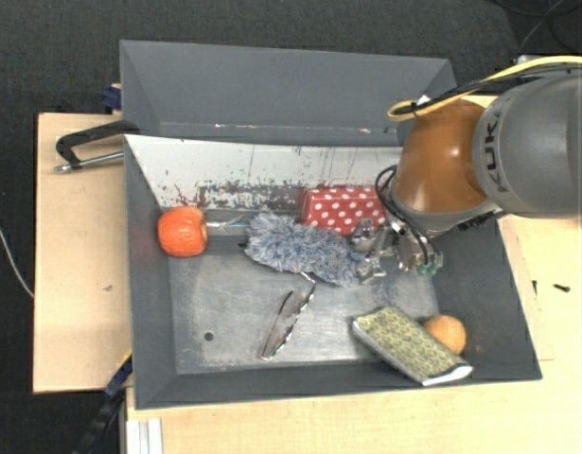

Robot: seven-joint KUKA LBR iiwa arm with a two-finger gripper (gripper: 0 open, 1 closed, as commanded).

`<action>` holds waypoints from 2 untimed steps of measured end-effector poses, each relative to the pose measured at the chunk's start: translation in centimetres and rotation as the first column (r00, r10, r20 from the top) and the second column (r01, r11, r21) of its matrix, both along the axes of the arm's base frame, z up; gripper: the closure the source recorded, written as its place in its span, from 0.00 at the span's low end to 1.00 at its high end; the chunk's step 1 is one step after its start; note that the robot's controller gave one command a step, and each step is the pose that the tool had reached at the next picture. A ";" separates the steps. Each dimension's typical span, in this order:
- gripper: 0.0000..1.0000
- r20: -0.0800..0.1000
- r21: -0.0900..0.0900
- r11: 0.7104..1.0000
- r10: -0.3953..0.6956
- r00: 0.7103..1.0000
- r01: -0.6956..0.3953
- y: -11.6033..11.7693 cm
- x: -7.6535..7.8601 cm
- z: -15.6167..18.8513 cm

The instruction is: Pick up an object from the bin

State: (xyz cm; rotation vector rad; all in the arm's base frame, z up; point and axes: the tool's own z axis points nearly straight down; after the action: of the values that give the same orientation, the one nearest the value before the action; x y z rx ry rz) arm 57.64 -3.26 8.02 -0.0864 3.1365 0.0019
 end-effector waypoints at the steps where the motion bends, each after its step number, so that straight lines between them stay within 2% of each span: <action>1: 1.00 0.000 0.000 1.000 0.000 1.000 0.000 0.0 0.0 0.9; 2: 1.00 0.002 -0.001 1.000 0.000 1.000 0.000 0.0 0.1 1.7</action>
Offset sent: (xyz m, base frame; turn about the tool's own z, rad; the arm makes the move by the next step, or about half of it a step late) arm 0.0000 0.0002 0.0158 0.0000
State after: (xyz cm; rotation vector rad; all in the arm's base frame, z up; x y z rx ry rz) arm 57.73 -3.26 9.72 -0.0862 3.1341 0.0009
